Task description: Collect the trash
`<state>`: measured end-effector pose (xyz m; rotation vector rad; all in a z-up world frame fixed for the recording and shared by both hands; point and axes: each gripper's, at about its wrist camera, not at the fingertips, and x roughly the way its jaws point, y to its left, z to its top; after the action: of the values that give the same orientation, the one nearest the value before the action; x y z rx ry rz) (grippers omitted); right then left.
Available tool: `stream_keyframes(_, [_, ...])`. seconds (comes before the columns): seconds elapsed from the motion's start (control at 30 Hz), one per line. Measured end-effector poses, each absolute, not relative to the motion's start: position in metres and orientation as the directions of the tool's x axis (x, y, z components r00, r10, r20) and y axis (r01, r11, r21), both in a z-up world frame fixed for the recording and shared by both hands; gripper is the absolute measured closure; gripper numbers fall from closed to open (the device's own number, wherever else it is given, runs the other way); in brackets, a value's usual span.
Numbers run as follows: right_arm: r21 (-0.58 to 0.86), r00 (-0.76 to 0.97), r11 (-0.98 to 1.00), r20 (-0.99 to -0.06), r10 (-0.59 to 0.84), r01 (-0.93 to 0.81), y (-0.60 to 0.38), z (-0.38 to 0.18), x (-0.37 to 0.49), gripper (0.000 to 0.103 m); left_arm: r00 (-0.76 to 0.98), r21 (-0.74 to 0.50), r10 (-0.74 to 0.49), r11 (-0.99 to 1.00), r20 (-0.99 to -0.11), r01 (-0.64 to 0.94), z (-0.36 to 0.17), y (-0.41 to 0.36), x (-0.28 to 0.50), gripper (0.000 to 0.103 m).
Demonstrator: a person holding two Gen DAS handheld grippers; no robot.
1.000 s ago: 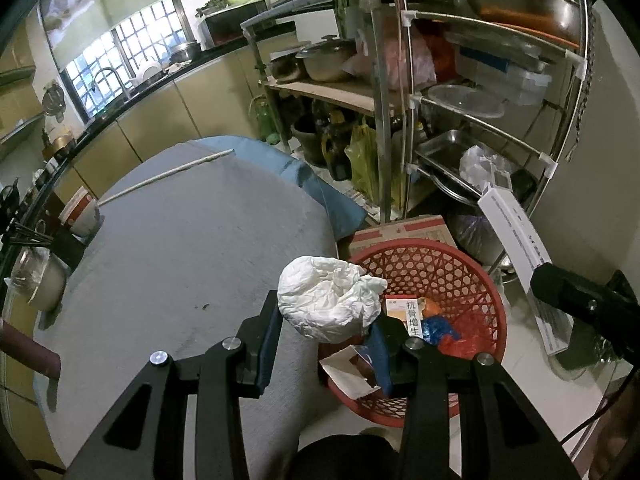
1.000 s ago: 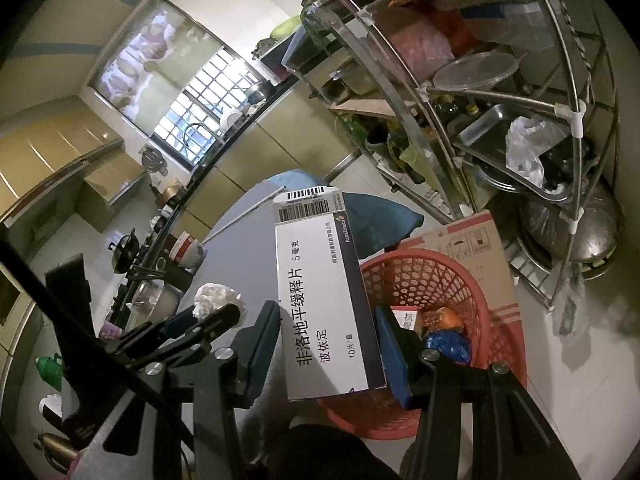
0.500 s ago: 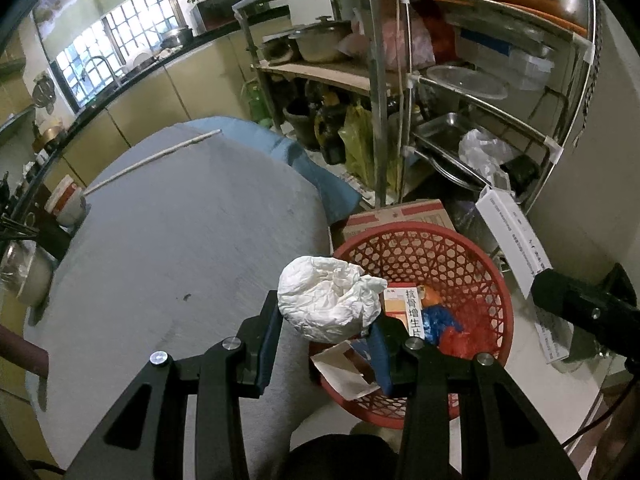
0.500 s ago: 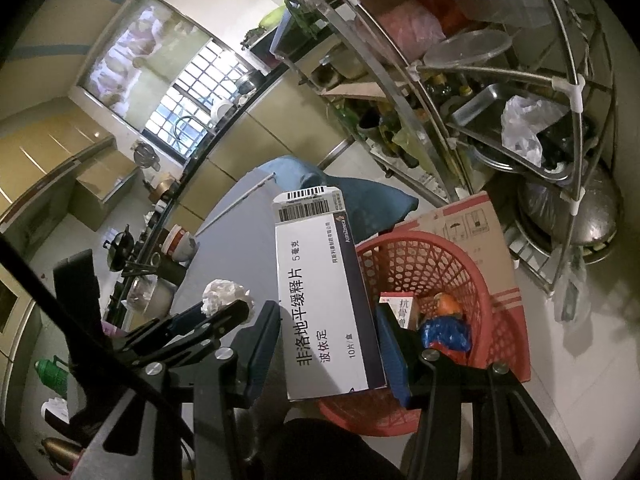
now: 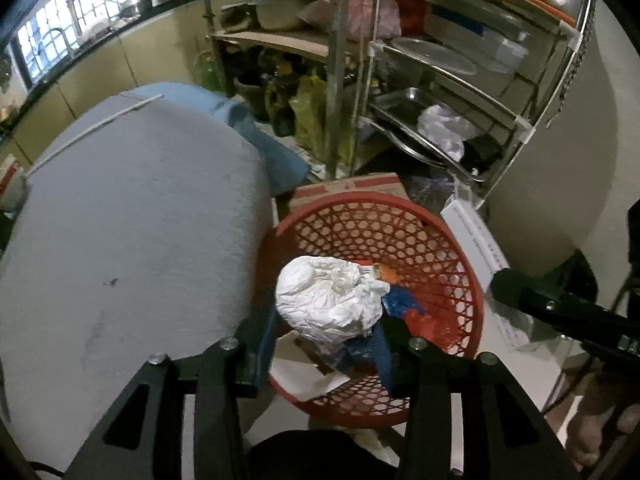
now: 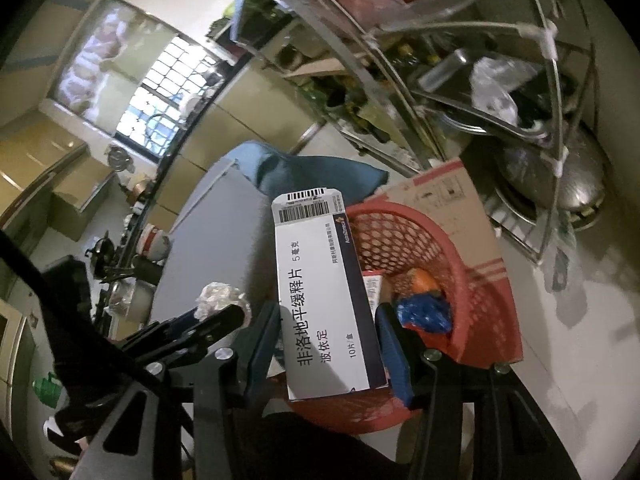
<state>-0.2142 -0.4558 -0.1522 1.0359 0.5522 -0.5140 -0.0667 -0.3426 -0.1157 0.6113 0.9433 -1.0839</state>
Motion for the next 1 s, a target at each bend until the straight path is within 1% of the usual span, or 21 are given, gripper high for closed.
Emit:
stream_keyframes(0.07, [0.664, 0.748, 0.385, -0.653, -0.120, 0.641, -0.460, -0.158, -0.216, 0.047, 0.152, -0.031, -0.460, 0.364, -0.875, 0.931, -0.116, -0.343, -0.067, 0.052])
stream_keyframes(0.1, [0.666, 0.746, 0.375, -0.654, -0.121, 0.645, -0.461, -0.160, -0.218, 0.044, 0.148, -0.032, -0.462, 0.361, -0.875, 0.932, -0.117, -0.342, -0.067, 0.048])
stream_keyframes(0.13, [0.674, 0.749, 0.363, -0.651, -0.122, 0.644, -0.463, -0.161, -0.219, 0.042, 0.150, -0.031, -0.463, 0.361, -0.874, 0.932, -0.116, -0.341, -0.067, 0.042])
stream_keyframes(0.17, [0.680, 0.754, 0.359, -0.646, -0.121, 0.640, -0.463, -0.161, -0.220, 0.042, 0.153, -0.032, -0.469, 0.362, -0.870, 0.932, -0.114, -0.339, -0.067, 0.039])
stream_keyframes(0.23, [0.684, 0.760, 0.362, -0.638, -0.126, 0.634, -0.462, -0.158, -0.221, 0.042, 0.155, -0.037, -0.483, 0.364, -0.862, 0.931, -0.109, -0.333, -0.066, 0.039])
stream_keyframes(0.33, [0.680, 0.768, 0.389, -0.627, -0.131, 0.622, -0.458, -0.151, -0.219, 0.042, 0.190, -0.010, -0.482, 0.382, -0.855, 0.924, -0.100, -0.322, -0.064, 0.038])
stream_keyframes(0.53, [0.654, 0.781, 0.472, -0.611, -0.132, 0.591, -0.434, -0.131, -0.207, 0.042, 0.367, 0.111, -0.459, 0.495, -0.809, 0.862, -0.074, -0.283, -0.061, 0.032])
stream_keyframes(0.6, [0.647, 0.787, 0.500, -0.605, -0.124, 0.576, -0.424, -0.126, -0.201, 0.042, 0.423, 0.147, -0.453, 0.528, -0.785, 0.837, -0.062, -0.266, -0.062, 0.031])
stream_keyframes(0.67, [0.632, 0.790, 0.533, -0.601, -0.123, 0.563, -0.413, -0.119, -0.197, 0.042, 0.469, 0.170, -0.448, 0.559, -0.761, 0.811, -0.050, -0.250, -0.063, 0.026])
stream_keyframes(0.9, [0.585, 0.809, 0.635, -0.578, -0.109, 0.504, -0.368, -0.096, -0.187, 0.042, 0.595, 0.219, -0.442, 0.648, -0.671, 0.729, -0.017, -0.195, -0.075, 0.023])
stream_keyframes(0.97, [0.564, 0.814, 0.669, -0.570, -0.109, 0.485, -0.355, -0.087, -0.183, 0.042, 0.626, 0.237, -0.431, 0.668, -0.650, 0.706, -0.012, -0.182, -0.079, 0.018])
stream_keyframes(1.0, [0.556, 0.816, 0.680, -0.568, -0.109, 0.477, -0.351, -0.084, -0.183, 0.042, 0.642, 0.241, -0.424, 0.682, -0.638, 0.690, -0.009, -0.174, -0.081, 0.018])
